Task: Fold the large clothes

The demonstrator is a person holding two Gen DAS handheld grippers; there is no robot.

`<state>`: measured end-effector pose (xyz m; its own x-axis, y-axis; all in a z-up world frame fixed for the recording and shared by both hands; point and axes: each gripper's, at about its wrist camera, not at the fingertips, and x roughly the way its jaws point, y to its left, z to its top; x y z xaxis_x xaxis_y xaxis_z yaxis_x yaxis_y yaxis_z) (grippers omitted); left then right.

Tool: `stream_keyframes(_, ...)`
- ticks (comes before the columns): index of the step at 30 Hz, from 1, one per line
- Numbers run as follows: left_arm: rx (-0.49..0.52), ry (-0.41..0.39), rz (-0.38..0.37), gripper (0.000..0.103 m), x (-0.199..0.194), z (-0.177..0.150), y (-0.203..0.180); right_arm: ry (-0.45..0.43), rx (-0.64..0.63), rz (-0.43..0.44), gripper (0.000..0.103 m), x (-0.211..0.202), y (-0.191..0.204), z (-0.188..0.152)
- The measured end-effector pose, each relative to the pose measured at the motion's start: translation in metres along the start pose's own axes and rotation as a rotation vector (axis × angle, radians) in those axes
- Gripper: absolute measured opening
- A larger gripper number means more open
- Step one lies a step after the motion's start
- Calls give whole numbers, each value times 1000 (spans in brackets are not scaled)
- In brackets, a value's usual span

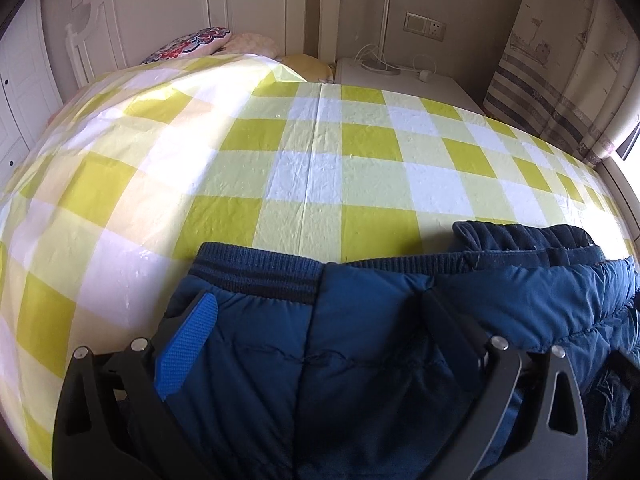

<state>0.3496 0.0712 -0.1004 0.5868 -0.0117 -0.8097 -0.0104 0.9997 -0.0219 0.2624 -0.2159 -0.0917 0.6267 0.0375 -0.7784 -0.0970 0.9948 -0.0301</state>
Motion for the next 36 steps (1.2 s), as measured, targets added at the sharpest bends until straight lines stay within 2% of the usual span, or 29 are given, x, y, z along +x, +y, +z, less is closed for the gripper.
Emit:
stream_keyframes(2, -1, 0, -1, 101, 0, 0, 0, 19, 114, -62, 98, 8, -45, -6)
stream_keyframes(3, -1, 0, -1, 101, 0, 0, 0, 34, 160, -64, 98, 14, -63, -10)
stream_keyframes(4, -3, 0, -2, 101, 0, 0, 0, 47, 214, -16, 99, 22, -78, -14)
stream_keyframes(5, -4, 0, -3, 101, 0, 0, 1, 52, 280, 70, 99, 26, -92, -19)
stream_keyframes(6, -4, 0, -3, 101, 0, -1, 0, 49, 292, 81, 99, 26, -94, -20)
stream_keyframes(9, -5, 1, -4, 101, 0, 0, 1, 52, 200, -15, 98, 25, -75, -16)
stream_keyframes(12, -5, 4, 1, 101, -1, 0, 0, 33, 175, -43, 98, 17, -74, -14)
stream_keyframes(13, -10, -9, 25, 100, -8, -1, 0, 8, 163, -56, 98, 7, -71, -16)
stream_keyframes(15, -19, -84, 73, 99, -32, -6, -3, -41, 114, -22, 98, -19, -54, -19)
stream_keyframes(17, -4, -156, -15, 100, -65, -15, -16, -74, 31, 25, 98, -39, -30, -20)
stream_keyframes(20, 90, -195, -133, 100, -96, -34, -51, -62, -115, 93, 98, -53, 21, -28)
stream_keyframes(22, 187, -164, -141, 101, -91, -53, -79, -16, -216, 89, 98, -43, 52, -38)
stream_keyframes(23, 243, -124, -111, 101, -78, -63, -92, -1, -256, 56, 98, -35, 65, -46)
stream_keyframes(24, 301, -61, -59, 101, -58, -73, -104, -13, -246, 60, 98, -33, 67, -48)
stream_keyframes(25, 305, -61, -44, 101, -52, -76, -106, 0, -225, 76, 98, -30, 63, -48)
stream_keyframes(29, 235, -42, -122, 101, -50, -73, -93, 27, -150, 162, 98, -25, 45, -47)
stream_keyframes(31, 208, -55, -124, 101, -54, -73, -86, 17, -149, 135, 98, -31, 42, -48)
stream_keyframes(34, 165, -117, -58, 100, -76, -74, -64, -12, -113, 84, 98, -46, 22, -52)
stream_keyframes(36, 149, -156, -44, 100, -92, -78, -48, -32, -62, 51, 98, -55, -2, -59)
